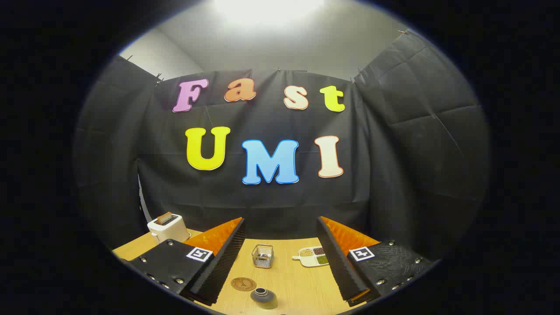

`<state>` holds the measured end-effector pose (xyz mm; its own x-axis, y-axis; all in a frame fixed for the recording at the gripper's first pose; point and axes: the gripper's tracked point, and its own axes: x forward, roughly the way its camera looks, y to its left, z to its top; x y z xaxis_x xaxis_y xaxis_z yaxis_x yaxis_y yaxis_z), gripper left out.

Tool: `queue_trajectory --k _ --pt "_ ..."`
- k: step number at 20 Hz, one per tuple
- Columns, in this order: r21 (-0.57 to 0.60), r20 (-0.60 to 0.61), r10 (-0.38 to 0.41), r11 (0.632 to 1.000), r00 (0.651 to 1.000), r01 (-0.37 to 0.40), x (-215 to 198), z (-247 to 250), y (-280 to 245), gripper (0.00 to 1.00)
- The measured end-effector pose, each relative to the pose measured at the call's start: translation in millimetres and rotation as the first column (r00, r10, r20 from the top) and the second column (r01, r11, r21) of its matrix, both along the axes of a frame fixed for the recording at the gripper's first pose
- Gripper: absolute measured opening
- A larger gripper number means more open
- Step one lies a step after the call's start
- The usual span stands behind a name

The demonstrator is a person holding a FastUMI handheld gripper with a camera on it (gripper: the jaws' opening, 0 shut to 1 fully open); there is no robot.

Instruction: Take the bottle from table, then pour the juice into the cup, finally place the bottle on the coaster

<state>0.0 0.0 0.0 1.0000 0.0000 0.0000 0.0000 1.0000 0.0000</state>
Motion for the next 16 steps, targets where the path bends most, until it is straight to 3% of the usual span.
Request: queue_trajectory --k 16 --pt "-0.010 0.011 0.020 1.000 1.000 -0.020 -5.6 -26.4 21.6 0.98"
